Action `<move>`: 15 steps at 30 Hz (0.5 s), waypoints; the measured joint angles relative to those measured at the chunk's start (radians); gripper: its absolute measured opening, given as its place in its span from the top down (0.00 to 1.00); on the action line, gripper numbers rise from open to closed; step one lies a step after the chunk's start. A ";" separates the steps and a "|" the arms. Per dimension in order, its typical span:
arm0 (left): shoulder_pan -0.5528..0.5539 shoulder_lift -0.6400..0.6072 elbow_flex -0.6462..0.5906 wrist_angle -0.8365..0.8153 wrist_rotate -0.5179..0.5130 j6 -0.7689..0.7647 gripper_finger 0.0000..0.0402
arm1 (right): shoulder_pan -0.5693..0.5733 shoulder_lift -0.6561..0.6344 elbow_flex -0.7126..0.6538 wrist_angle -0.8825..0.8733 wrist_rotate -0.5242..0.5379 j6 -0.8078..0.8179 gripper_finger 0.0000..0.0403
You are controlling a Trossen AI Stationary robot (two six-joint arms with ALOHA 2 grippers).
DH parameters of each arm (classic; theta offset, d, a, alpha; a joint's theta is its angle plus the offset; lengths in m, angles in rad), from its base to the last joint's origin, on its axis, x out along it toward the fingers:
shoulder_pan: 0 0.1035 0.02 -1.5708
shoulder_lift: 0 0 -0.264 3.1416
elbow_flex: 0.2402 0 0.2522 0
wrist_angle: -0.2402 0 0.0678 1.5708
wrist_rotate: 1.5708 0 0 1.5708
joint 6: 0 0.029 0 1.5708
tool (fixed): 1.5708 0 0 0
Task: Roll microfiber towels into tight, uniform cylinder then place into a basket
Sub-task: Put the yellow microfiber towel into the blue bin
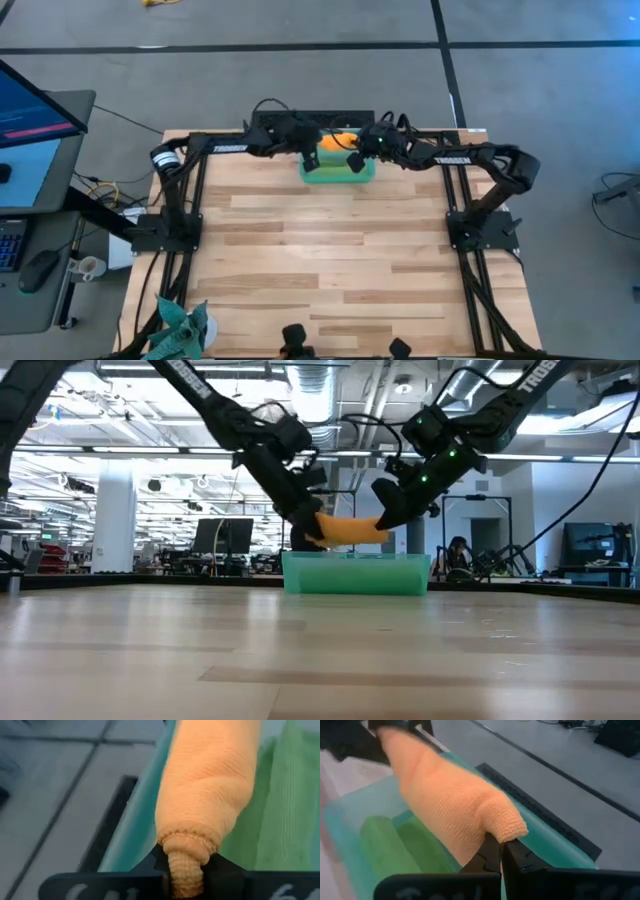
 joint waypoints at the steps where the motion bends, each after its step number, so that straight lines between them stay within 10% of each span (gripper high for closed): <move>1: 0.004 0.019 0.033 -0.055 0.009 0.000 0.97 | -0.008 0.009 0.005 0.002 -0.007 -0.006 0.97; 15: 0.023 0.111 0.175 -0.278 0.009 0.045 0.97 | -0.067 0.136 0.010 -0.027 -0.057 -0.001 0.97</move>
